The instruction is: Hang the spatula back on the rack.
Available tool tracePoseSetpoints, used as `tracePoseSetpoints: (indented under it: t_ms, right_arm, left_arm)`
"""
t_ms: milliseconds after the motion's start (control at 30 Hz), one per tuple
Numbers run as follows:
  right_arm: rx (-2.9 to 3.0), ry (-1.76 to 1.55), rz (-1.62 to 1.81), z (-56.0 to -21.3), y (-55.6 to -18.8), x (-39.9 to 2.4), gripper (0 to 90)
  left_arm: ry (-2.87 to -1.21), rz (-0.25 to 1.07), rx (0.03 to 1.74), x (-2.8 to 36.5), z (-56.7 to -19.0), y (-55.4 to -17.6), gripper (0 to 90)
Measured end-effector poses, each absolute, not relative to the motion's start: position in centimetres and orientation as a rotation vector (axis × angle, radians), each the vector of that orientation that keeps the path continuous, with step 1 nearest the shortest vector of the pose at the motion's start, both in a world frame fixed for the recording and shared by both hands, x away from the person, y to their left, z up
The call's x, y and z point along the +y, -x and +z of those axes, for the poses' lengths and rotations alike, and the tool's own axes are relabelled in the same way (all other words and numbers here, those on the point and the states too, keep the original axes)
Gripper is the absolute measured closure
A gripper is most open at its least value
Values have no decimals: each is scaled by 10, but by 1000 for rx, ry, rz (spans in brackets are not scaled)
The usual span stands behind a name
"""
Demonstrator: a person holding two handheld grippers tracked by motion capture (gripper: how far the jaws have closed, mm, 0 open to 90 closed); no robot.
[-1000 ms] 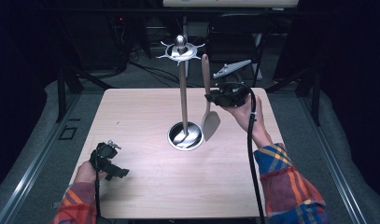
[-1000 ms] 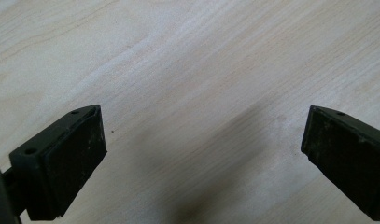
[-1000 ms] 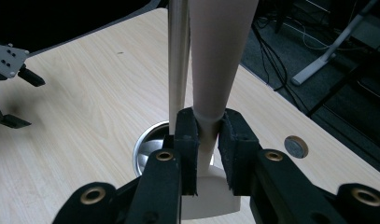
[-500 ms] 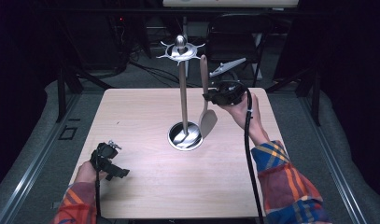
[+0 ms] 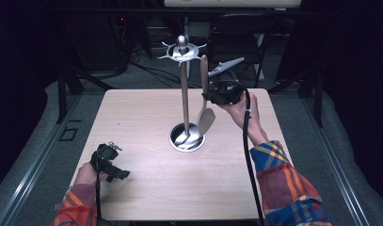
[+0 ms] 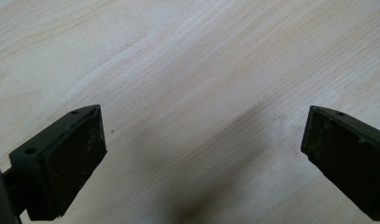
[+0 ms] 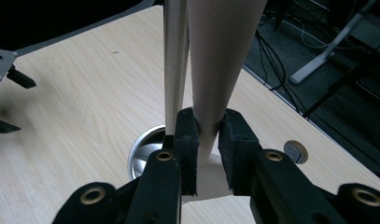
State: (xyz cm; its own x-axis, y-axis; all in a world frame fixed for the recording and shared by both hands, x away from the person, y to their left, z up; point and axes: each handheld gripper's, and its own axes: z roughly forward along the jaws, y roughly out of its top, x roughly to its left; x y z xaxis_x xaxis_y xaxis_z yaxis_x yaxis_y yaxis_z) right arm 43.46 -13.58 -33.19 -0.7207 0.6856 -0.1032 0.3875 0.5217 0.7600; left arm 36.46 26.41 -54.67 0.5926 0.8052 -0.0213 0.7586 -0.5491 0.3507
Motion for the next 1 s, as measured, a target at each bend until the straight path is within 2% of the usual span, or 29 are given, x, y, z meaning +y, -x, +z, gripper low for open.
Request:
tracePoseSetpoints:
  t_ms: [1000]
  right_arm:
    - [2351,-879,1066,-342,-442,-125,758]
  left_arm:
    - [-2506,198,1266,264,-547,-365,0]
